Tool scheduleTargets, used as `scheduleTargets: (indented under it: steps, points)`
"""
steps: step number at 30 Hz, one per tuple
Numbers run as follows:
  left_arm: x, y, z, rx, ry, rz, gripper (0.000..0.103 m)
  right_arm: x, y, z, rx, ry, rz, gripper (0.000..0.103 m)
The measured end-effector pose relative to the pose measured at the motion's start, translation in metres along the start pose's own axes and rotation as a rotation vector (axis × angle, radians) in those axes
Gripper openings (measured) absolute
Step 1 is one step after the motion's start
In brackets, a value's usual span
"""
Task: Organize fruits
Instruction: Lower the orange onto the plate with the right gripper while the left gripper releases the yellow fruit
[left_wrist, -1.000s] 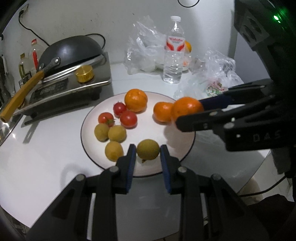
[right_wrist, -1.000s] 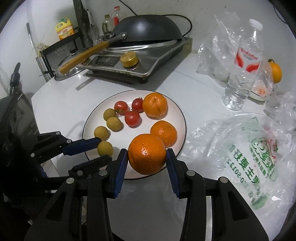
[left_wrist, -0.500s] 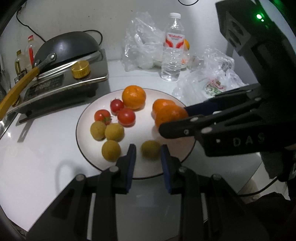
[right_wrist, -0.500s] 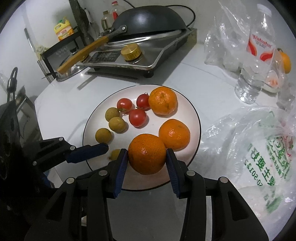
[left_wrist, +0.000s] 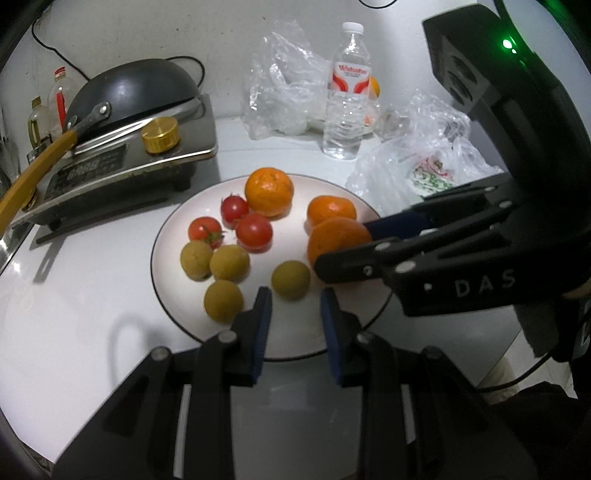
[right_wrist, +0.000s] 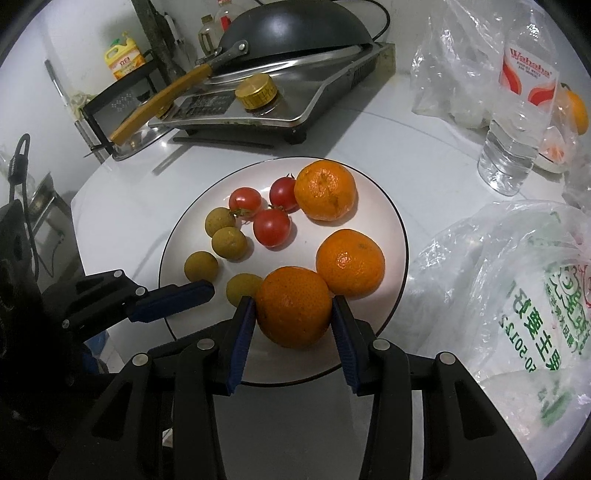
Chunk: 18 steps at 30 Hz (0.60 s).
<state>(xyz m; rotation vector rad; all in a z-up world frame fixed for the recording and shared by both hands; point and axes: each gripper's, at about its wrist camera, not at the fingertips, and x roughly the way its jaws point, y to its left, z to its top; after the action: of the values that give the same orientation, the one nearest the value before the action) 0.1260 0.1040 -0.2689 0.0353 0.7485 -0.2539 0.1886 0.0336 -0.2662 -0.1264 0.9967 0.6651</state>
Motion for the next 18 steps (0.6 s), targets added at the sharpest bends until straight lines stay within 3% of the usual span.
scheduleTargets:
  steps: [18]
  points:
    - [-0.014,-0.012,0.005,0.024,-0.016,0.034,0.029,-0.027,0.002,-0.006,-0.012,-0.049,-0.003,0.045]
